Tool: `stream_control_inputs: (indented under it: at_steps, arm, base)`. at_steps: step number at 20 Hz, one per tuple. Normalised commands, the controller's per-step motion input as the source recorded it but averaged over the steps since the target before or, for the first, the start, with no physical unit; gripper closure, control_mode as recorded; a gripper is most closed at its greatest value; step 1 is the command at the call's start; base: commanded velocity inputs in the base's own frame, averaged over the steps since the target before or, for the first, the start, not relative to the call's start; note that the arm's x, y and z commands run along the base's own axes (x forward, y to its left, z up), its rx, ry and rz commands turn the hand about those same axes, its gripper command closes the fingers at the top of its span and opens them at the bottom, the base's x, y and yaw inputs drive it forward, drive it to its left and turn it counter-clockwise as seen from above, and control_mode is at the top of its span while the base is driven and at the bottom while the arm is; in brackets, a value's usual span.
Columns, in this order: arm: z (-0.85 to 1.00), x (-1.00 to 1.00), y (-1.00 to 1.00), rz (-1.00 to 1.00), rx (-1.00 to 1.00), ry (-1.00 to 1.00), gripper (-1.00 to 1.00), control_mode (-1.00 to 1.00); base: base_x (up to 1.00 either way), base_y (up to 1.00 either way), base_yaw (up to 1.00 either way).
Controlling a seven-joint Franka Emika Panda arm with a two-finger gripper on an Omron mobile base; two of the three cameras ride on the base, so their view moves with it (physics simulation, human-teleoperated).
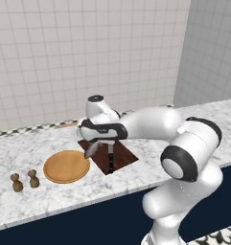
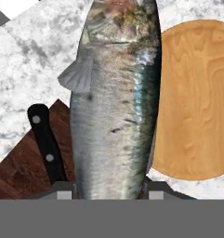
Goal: Pick up the knife from the drawer and place it on the cutting board. Then place the meat from the plate to the cutting board.
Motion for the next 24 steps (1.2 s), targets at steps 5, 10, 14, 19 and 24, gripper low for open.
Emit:
stream_control_inputs:
  at_steps: [5,10,14,19,24]
  arm:
    - [0.00,0.37,-0.65,0.04,0.16,0.20,1.00,-1.00]
    - [-0.18,0.52,0.02,0.08,0.00,0.21,1.00,-1.00]
    - [-0.27,0.27,0.14,0.11,-0.01,0.06,1.00,-1.00]
    - [-0.18,0.33,0.05,0.09,-0.03,0.01,1.00,-1.00]
    - [-0.29,0.16,0.00,0.10,-0.02,0.00,1.00,-1.00]
  base:
    - [0.00,0.00,0.00]
    - [0.00,0.00,0.00]
    - [0.00,0.00,0.00]
    - [0.00,0.00,0.00]
    - [0.00,0.00,0.00]
